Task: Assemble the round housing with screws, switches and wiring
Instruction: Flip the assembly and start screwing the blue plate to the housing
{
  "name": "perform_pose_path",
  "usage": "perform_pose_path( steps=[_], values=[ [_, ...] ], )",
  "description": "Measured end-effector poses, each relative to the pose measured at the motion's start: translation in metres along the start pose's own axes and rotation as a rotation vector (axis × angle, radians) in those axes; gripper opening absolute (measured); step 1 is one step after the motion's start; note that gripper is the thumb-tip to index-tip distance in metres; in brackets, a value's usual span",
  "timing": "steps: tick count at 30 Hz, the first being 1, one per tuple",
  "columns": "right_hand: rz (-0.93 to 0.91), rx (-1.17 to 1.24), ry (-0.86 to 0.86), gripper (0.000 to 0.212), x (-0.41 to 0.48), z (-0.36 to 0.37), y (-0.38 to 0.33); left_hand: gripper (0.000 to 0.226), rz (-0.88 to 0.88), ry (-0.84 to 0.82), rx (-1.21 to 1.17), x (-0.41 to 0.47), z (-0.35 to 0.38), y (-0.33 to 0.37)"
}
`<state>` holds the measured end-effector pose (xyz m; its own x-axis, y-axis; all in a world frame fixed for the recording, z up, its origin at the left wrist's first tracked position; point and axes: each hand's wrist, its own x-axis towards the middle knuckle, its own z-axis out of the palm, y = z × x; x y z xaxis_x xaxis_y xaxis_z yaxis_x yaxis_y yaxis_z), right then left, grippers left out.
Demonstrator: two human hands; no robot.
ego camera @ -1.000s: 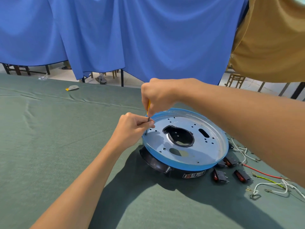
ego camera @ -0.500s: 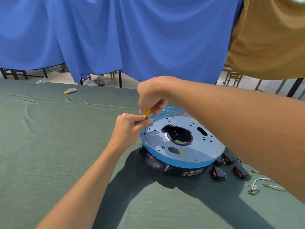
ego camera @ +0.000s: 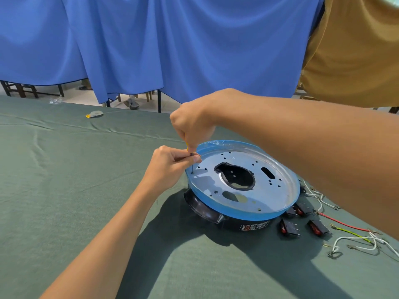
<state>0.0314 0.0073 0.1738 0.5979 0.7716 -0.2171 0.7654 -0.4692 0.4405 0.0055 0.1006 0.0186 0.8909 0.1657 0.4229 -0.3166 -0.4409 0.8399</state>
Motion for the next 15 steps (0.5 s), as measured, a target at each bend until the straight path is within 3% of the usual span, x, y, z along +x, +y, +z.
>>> perform_pose_path(
  steps=[4,8,11,15],
  values=[
    [0.179,0.301,-0.146,0.025,0.011,0.004,0.009,0.007,0.001,0.049,0.011,-0.003,0.005,0.002],
    [0.344,0.620,-0.222,0.028,0.014,0.016,0.028,0.016,-0.026,0.114,0.096,-0.003,0.013,0.005],
    [0.246,0.489,-0.150,0.029,0.006,0.020,0.029,0.015,-0.039,0.100,0.091,-0.003,0.012,0.004],
    [0.020,0.129,0.139,0.022,-0.009,0.015,0.029,0.009,-0.045,0.091,0.077,-0.003,0.010,0.002]
  ],
)
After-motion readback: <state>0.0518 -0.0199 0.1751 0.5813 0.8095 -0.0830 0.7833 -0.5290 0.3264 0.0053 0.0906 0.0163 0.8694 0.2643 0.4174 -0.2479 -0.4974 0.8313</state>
